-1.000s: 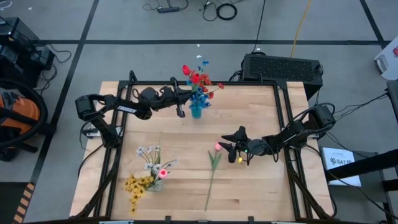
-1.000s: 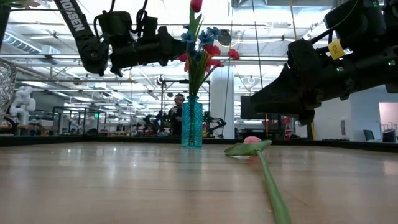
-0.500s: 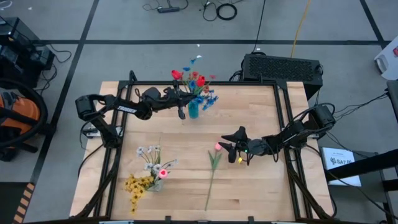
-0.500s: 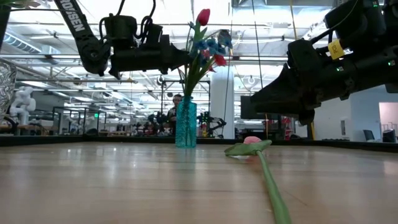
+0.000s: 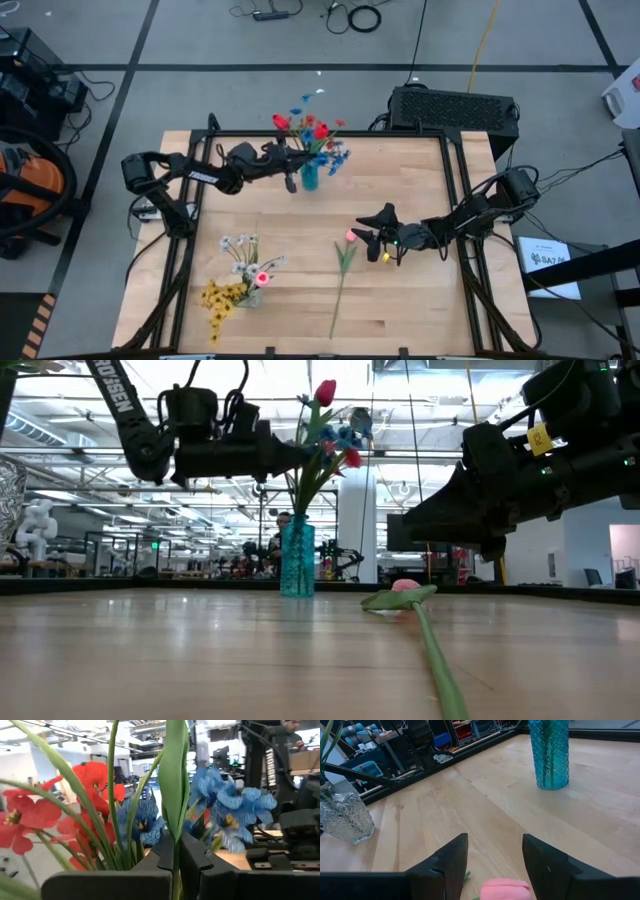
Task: Sort flowers into vase by color
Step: Put the red tulip into the blue flower vase
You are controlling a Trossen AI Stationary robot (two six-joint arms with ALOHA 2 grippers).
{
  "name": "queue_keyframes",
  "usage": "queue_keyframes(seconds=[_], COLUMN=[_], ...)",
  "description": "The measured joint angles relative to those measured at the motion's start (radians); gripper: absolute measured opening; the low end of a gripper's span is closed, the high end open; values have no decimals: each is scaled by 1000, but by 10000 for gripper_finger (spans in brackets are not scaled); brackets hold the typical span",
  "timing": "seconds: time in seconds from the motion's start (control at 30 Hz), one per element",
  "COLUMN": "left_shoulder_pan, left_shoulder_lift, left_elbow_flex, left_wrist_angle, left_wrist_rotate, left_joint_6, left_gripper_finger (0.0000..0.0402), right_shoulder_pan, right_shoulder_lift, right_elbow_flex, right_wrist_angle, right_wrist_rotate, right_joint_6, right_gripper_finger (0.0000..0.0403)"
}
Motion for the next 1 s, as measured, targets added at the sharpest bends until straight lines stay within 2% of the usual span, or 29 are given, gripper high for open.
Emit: queue_keyframes(seconds=[0.3,1.0], left_shoulder_pan=[-4,-18], left_shoulder_lift=[0,0], left_elbow_flex=[-97,-102], left_wrist_angle=[157,112], left_wrist_rotate=[-38,-37], left_joint_6=[0,0], left_gripper_finger=[8,8], right_shoulder_pan=[0,0], right_shoulder_lift=[0,0], right_elbow_flex=[0,0], right_wrist_angle=[0,0], right_wrist_rotate=[0,0], right_joint_6=[14,35], right_gripper_finger=[180,180])
